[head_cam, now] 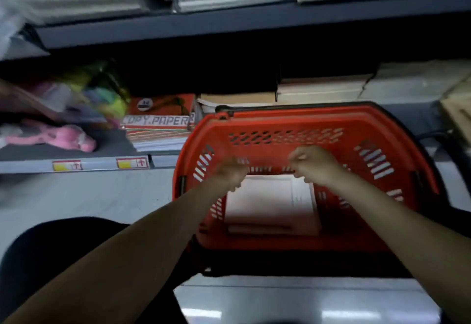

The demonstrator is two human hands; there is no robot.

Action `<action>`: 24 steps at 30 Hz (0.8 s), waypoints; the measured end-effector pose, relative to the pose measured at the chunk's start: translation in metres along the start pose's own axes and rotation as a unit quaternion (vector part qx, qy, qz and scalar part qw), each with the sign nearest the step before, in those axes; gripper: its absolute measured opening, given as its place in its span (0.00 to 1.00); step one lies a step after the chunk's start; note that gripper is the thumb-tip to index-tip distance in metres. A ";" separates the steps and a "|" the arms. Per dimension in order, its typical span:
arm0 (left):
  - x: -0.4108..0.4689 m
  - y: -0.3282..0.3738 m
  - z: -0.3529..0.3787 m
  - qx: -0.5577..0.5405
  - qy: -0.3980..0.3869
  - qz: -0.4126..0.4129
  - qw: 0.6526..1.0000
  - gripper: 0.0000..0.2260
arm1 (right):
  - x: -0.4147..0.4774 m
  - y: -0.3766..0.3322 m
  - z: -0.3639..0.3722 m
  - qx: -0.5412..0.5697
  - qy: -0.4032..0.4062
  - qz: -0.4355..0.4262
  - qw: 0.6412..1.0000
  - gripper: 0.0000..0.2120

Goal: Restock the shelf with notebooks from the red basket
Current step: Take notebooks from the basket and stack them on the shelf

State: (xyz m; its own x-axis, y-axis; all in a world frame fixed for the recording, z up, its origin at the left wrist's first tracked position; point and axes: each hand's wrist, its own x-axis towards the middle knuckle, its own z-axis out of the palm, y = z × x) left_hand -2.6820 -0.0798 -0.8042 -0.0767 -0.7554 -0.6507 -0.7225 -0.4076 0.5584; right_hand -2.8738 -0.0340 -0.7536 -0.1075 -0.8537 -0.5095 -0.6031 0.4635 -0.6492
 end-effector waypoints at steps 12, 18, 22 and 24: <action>0.037 -0.077 0.048 0.002 -0.140 -0.237 0.961 0.17 | 0.015 0.127 0.046 0.110 -0.234 0.190 0.947 0.24; 0.048 -0.057 0.076 -0.002 -0.087 -0.252 0.964 0.23 | 0.025 0.132 0.055 0.039 -0.262 0.194 0.944 0.24; 0.053 -0.057 0.080 -0.012 -0.068 -0.271 0.960 0.25 | 0.031 0.138 0.056 0.020 -0.261 0.197 0.945 0.28; 0.053 -0.061 0.085 -0.063 -0.069 -0.274 0.957 0.23 | 0.033 0.150 0.060 -0.005 -0.264 0.195 0.945 0.28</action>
State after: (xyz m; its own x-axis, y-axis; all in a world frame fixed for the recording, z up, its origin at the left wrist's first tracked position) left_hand -2.7002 -0.0513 -0.9162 0.1936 -0.3390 -0.9206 -0.5931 -0.7880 0.1654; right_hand -2.9201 0.0213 -0.9019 0.0853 -0.3804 -0.9209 -0.6065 0.7134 -0.3509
